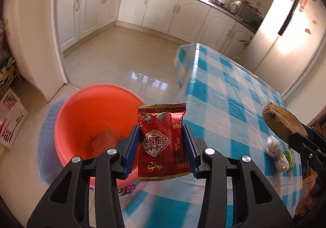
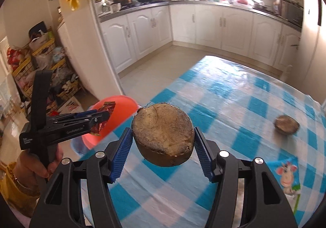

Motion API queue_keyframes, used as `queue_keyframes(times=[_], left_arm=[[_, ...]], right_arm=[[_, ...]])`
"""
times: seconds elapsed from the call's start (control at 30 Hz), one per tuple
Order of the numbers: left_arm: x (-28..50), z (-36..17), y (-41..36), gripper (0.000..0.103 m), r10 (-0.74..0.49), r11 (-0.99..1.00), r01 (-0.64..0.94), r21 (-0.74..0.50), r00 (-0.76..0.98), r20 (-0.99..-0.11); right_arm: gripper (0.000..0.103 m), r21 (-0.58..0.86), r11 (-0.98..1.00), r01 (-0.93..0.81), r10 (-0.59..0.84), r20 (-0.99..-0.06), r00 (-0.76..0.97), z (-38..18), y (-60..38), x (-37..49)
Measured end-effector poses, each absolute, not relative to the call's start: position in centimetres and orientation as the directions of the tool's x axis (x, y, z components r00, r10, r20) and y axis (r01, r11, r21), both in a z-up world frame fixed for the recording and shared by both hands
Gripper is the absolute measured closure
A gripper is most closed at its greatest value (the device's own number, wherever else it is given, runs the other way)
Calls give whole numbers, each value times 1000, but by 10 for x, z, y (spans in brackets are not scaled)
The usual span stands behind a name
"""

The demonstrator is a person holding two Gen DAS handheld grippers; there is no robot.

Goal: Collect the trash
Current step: 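Carry candy packet and husk to the orange bucket and open both tools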

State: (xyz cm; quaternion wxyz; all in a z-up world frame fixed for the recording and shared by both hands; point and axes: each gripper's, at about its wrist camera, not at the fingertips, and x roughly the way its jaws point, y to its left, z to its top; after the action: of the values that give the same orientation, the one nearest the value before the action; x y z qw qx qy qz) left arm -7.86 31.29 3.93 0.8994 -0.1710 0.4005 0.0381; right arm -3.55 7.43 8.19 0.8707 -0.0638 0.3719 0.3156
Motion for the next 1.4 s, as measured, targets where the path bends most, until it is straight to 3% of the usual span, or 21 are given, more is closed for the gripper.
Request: queue_keyframes(times=[0.33, 0.7, 0.77, 0.83, 0.93, 1.1, 1.4], left_arm=[[-96, 18, 390, 59, -10, 867, -372, -331, 652, -758], [-85, -11, 414, 57, -47, 829, -417, -373, 613, -789], [-81, -18, 414, 49, -48, 822, -431, -372, 598, -800], [-80, -23, 416, 28, -22, 813, -459, -358, 591, -806], [-83, -25, 418, 21, -24, 806, -462, -370, 599, -800], [-93, -20, 420, 14, -3, 790, -474, -389, 632, -775], [-112, -3, 405, 11, -43, 778, -411, -475, 720, -693]], right_arm=[[42, 126, 663, -738, 566, -729, 384, 64, 182, -25], [41, 130, 617, -776, 528, -799, 286, 17, 251, -8], [37, 146, 628, -764, 536, -793, 289, 18, 251, -7], [24, 148, 649, -746, 541, -779, 316, 24, 242, -8], [18, 161, 678, -717, 552, -755, 353, 34, 222, -10], [13, 175, 733, -657, 543, -733, 409, 45, 190, -14], [13, 272, 784, -558, 561, -695, 449, 45, 118, -33]])
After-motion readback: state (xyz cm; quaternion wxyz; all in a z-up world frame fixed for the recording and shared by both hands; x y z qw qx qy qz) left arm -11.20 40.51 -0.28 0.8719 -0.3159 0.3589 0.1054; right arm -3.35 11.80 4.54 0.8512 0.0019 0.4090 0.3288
